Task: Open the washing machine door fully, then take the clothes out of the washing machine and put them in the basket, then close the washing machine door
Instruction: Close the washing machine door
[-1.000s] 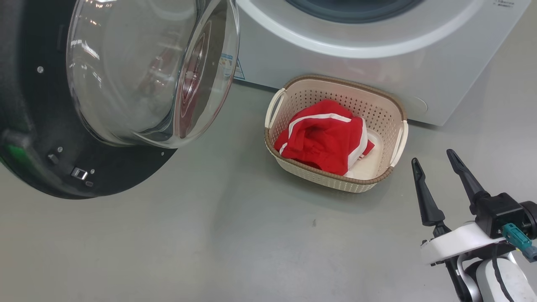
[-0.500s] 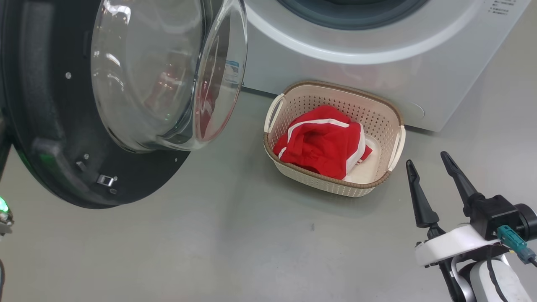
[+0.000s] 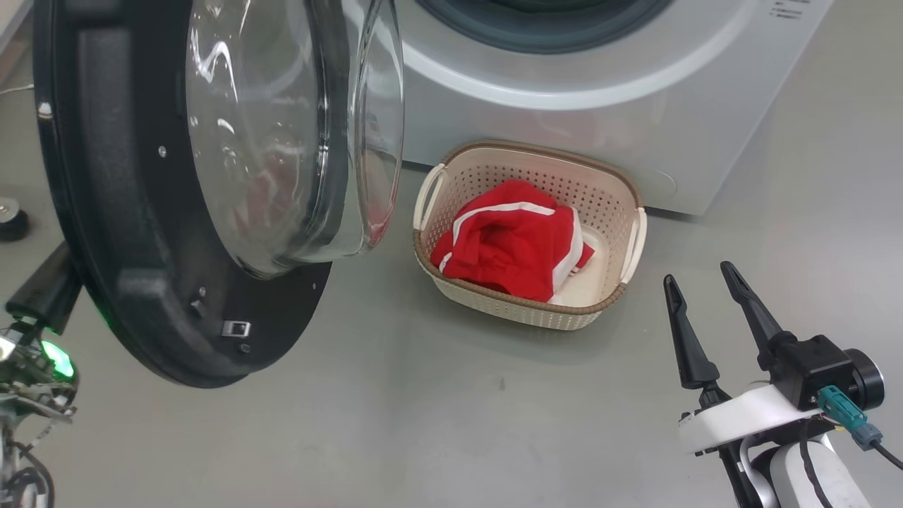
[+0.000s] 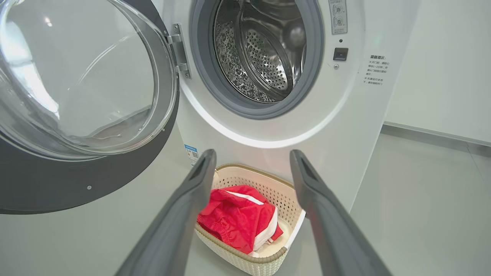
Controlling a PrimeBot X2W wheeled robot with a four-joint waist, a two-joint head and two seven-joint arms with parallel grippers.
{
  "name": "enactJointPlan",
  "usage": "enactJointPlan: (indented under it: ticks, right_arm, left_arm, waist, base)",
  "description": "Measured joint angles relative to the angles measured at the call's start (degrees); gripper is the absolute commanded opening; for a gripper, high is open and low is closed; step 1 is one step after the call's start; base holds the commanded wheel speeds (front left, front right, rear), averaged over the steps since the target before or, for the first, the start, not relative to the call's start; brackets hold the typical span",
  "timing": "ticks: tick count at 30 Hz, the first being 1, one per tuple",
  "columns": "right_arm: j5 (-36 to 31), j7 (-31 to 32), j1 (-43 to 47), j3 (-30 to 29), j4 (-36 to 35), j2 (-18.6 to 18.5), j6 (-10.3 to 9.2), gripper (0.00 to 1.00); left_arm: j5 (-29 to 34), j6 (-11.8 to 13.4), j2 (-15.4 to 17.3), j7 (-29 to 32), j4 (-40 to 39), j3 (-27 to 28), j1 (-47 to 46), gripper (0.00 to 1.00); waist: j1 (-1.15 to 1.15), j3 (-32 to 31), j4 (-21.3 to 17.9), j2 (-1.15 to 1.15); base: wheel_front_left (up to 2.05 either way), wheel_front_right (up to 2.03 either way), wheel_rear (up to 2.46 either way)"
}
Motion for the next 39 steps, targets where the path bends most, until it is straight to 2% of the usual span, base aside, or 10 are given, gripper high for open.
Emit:
enactJointPlan:
  ticks: [18,39]
  right_arm:
    - [0.5,-1.4,-2.4,1.1,0.8,1.3,-0.01,1.00]
    - [2.9,-3.0,-4.8,2.4,4.1,2.9,-0.47,1.00]
  left_arm:
    - [0.0,0.0,-3.6,3.5,-9.0,-3.7,3.6,0.00]
    - [1.7,0.0,-3.7,3.4,-8.8,-4.3,2.6,0.00]
  waist:
    - [0.00,1.3,-7.1,0.00]
    - [0.00,3.7,-20.1,0.00]
  base:
    - [0.00,0.00,0.00]
    - [0.00,0.00,0.00]
